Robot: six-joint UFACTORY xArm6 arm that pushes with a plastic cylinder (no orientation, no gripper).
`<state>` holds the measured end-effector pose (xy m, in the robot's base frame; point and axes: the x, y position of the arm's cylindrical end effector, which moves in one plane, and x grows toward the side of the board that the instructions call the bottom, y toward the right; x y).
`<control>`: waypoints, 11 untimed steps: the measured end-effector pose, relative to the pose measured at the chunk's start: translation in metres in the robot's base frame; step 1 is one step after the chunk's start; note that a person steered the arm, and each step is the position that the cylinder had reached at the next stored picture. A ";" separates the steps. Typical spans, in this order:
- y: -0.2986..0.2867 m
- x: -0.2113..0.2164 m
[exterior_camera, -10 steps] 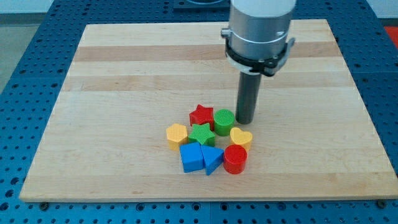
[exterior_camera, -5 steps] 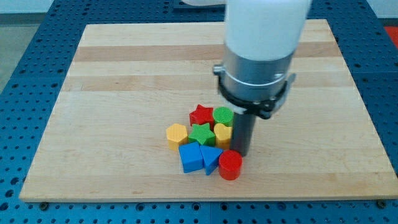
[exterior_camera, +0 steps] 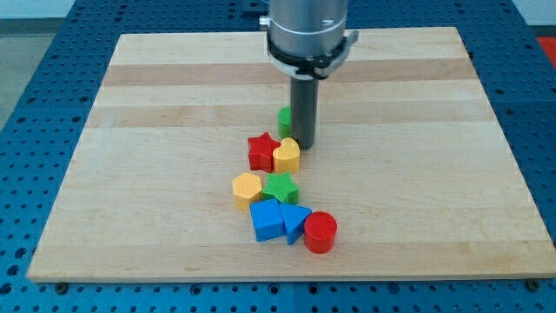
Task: Slide the green circle to top left
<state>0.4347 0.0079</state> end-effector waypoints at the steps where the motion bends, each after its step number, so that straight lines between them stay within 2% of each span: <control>1: -0.025 -0.020; 3: -0.045 -0.058; 5: 0.015 -0.090; 6: 0.020 -0.102; 8: -0.078 -0.100; 10: -0.116 -0.128; 11: -0.112 -0.132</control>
<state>0.3024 -0.1039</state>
